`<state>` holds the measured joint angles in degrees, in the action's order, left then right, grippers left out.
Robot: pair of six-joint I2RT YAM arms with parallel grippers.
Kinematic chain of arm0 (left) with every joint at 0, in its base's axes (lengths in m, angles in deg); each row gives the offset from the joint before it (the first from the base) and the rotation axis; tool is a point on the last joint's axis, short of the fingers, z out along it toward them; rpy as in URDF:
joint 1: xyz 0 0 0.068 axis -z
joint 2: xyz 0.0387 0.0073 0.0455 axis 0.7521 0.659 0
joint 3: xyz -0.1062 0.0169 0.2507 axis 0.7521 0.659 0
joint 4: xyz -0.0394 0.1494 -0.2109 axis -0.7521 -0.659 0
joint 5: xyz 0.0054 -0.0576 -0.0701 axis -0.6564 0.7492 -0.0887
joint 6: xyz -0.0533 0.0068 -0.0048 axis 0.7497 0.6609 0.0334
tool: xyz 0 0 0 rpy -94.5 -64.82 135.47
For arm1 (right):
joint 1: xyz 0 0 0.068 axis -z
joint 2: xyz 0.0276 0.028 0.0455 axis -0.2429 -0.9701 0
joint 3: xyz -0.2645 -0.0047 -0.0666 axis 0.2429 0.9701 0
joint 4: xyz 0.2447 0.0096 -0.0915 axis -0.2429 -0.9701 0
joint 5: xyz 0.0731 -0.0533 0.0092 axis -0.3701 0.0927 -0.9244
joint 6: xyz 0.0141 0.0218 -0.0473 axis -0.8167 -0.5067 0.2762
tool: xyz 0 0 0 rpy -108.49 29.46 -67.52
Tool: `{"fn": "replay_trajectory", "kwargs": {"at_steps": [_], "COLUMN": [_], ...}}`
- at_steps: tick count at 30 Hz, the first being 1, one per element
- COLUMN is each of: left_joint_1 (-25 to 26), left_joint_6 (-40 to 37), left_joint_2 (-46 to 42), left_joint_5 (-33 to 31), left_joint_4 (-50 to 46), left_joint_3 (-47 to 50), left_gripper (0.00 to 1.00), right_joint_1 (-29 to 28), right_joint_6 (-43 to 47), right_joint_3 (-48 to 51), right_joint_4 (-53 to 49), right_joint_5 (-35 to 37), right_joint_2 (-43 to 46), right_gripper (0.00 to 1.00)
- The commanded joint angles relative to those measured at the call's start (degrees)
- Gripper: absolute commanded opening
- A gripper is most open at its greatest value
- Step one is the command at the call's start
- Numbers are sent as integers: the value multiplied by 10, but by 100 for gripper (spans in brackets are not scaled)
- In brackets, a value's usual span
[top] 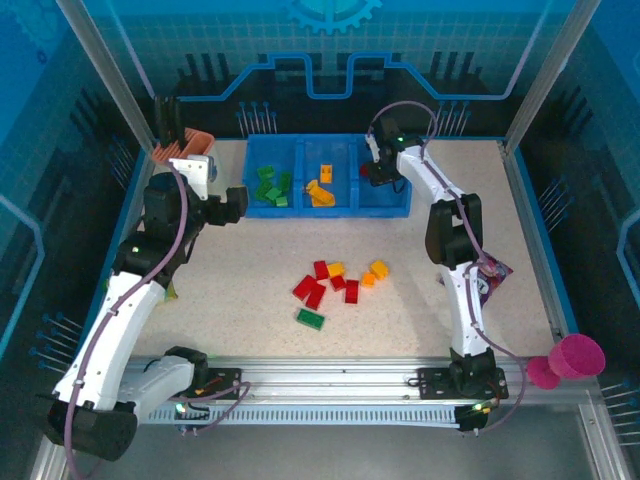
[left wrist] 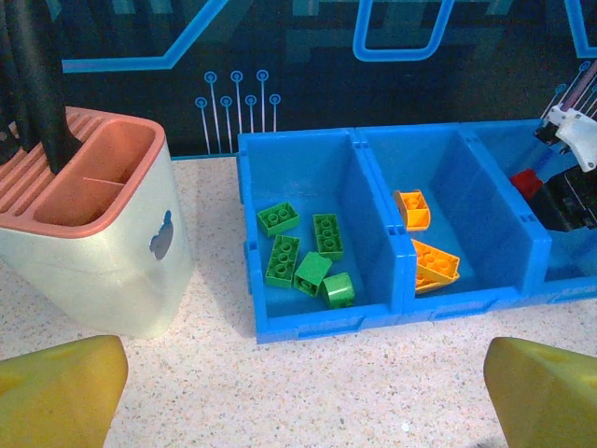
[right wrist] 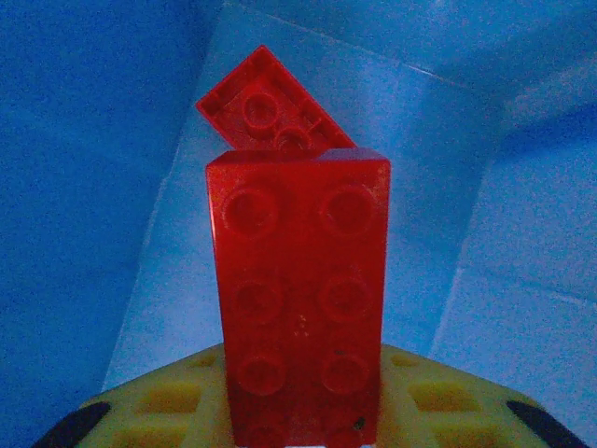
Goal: Sort the legos into containers by color
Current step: Place the lego in the container, then pick up the lego from the bottom-center of the table.
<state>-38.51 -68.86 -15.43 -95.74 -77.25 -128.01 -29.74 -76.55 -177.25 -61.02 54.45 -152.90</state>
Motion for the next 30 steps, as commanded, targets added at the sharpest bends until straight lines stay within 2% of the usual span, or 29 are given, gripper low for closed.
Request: {"fn": "replay_trajectory", "kwargs": {"at_steps": [1,5,10,14,18,20,26,30], "left_joint_1": [-6,-6,-6,-6,-6,-6,-5,-5], "left_joint_6": [0,5,10,15,21,26,37,36], "left_joint_2": [1,-3,-20,-38,-57,-66,-87,-102], "left_joint_5": [10,18,24,31,33,34,49,45], "left_joint_4": [3,0,-1,0,-2,-1,-7,-3], "left_joint_3": [-12,-15,-17,-13,-11,-7,1,8], "left_gripper": [99,99,99,99,99,99,99,99], "right_joint_1": [2,2,-1,-22,-55,-87,-222,-304], "right_joint_6": [0,-4,-12,-29,-90,-140,-334,-458], "right_joint_3": [2,9,47,99,193,263,453,567], "right_joint_4": [-9,-23,-18,-21,-27,-21,-32,13], "right_joint_5": [-13,-19,-17,-1,16,23,62,40], "right_joint_2": [25,44,91,157,258,318,436,485], "right_gripper": [40,46,46,46,48,52,53,56]}}
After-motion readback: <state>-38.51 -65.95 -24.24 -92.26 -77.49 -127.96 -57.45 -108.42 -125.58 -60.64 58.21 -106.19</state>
